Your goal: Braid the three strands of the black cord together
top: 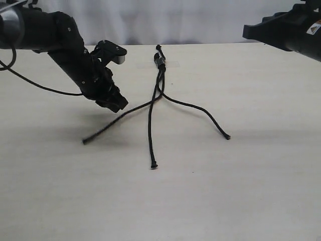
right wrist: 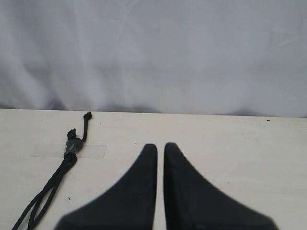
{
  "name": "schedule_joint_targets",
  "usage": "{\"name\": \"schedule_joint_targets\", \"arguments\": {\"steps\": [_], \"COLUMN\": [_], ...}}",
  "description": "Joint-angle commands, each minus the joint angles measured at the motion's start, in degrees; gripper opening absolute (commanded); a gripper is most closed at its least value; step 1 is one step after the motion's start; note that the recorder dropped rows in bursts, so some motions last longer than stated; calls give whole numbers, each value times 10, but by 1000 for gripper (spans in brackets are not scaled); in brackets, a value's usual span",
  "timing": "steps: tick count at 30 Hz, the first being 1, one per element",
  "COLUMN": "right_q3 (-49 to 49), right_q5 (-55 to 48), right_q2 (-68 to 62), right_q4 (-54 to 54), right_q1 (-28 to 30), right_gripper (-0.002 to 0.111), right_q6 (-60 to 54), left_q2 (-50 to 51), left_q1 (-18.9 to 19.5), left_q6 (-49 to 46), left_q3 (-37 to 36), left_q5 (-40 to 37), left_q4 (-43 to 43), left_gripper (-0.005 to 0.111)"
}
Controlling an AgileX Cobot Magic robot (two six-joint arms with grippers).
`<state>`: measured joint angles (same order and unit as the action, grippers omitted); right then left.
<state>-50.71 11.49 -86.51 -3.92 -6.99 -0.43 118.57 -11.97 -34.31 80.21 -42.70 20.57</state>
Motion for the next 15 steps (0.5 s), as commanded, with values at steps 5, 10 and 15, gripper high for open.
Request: {"name": "schedule_joint_targets", "arguments": {"steps": [5,10,15], "right_q3": [-4,-55,-121], "right_q5": [-26,-180,-322], "right_q2": [0,-1,-36], "right_q4": [1,1,1], "right_q1": [2,-9,-93], "right_gripper": [4,4,4], "right_q6": [-2,-4,-36], "left_q2": [-11,-74,-181], "left_q1": [6,31,71], "left_q6": [-14,-124,-316], "left_q3": [-2,-8,-77], "left_q5": [27,39,41], "left_q4": [14,141,339], "left_gripper": [40,14,0]}}
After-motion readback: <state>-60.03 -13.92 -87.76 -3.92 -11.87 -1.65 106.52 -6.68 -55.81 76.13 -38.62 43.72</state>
